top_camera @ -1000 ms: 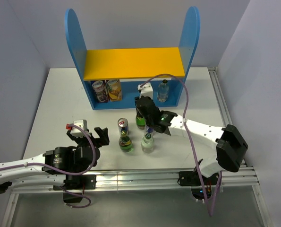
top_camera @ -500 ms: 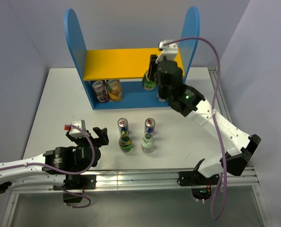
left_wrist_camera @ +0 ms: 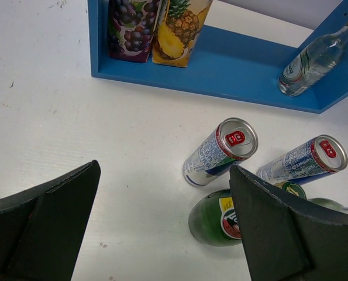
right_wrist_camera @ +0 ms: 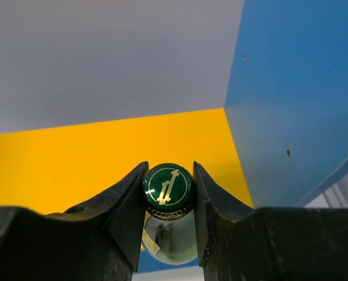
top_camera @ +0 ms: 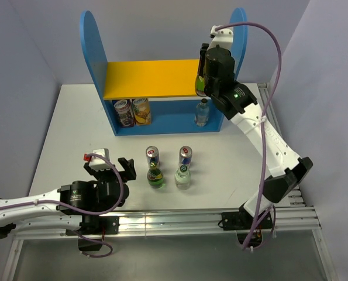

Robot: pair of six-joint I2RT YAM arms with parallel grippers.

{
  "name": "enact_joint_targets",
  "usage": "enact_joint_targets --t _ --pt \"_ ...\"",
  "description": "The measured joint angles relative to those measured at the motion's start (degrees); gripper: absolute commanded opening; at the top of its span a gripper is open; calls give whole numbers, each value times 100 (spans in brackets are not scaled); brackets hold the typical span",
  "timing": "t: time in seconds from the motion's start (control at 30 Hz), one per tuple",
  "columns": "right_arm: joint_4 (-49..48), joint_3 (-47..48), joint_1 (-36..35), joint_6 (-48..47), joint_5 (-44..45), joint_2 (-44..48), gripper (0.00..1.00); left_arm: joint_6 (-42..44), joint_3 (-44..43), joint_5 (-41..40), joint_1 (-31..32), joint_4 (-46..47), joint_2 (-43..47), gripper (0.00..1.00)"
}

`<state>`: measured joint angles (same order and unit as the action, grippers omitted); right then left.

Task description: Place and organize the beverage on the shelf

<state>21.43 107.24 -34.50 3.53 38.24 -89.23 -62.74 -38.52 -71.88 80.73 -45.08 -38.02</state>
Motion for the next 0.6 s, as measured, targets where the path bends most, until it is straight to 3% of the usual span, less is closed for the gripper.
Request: enact_joint_targets --t 0.6 --pt "-136 981 798 -4 -162 -1019 0 59 0 4 0 87 149 99"
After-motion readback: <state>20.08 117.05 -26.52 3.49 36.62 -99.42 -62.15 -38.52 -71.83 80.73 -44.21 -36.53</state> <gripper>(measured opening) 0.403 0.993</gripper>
